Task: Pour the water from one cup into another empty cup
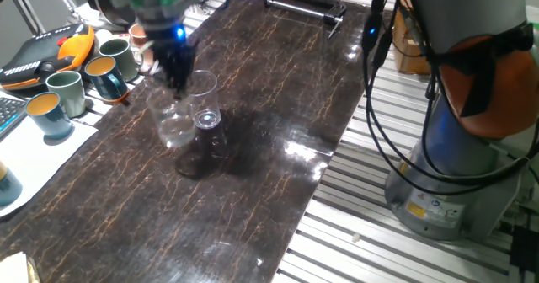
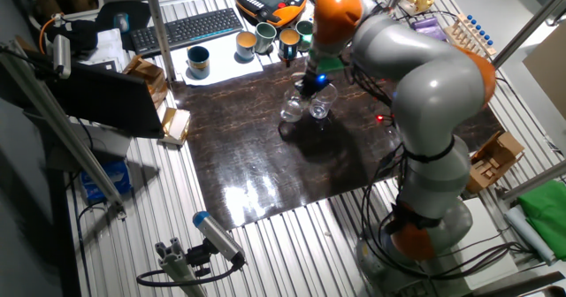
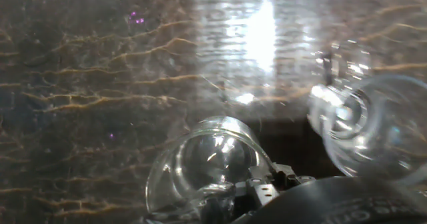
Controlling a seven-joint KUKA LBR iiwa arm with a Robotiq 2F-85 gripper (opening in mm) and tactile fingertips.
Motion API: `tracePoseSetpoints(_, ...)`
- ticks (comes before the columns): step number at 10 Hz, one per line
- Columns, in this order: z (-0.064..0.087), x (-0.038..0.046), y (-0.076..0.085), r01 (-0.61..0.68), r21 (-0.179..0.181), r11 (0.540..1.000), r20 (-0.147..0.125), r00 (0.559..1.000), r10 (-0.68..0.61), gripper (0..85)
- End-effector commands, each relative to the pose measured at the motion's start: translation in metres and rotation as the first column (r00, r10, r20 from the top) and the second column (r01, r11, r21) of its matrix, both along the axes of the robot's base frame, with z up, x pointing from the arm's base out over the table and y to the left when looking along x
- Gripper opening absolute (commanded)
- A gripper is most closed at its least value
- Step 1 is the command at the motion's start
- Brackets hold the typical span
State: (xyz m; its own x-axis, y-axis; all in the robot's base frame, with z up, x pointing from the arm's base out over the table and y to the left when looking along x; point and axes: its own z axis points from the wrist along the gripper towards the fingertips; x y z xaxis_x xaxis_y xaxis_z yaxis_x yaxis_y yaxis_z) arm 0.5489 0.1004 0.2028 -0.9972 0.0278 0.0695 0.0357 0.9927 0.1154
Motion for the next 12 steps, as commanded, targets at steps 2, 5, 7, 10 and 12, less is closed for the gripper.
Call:
tracePoseSetpoints(2,0.043,-0.0055,-0.016,0.001,-0.002,1.000,-0.008,1.000,-0.001,0.7)
tracePoseSetpoints(5,0.060,-0.0129,-0.038,-0.009,-0.024,1.000,-0.010,1.000,0.008,0.7)
tracePoseSetpoints(7,0.067,-0.0163,-0.060,-0.039,-0.060,0.997,-0.012,0.999,0.039,0.7)
tracePoseSetpoints(10,0.062,-0.0220,-0.091,-0.102,-0.103,0.989,-0.008,0.995,0.102,0.7)
tracePoseSetpoints(12,0.062,-0.0253,-0.097,-0.108,-0.093,0.990,-0.005,0.994,0.108,0.7)
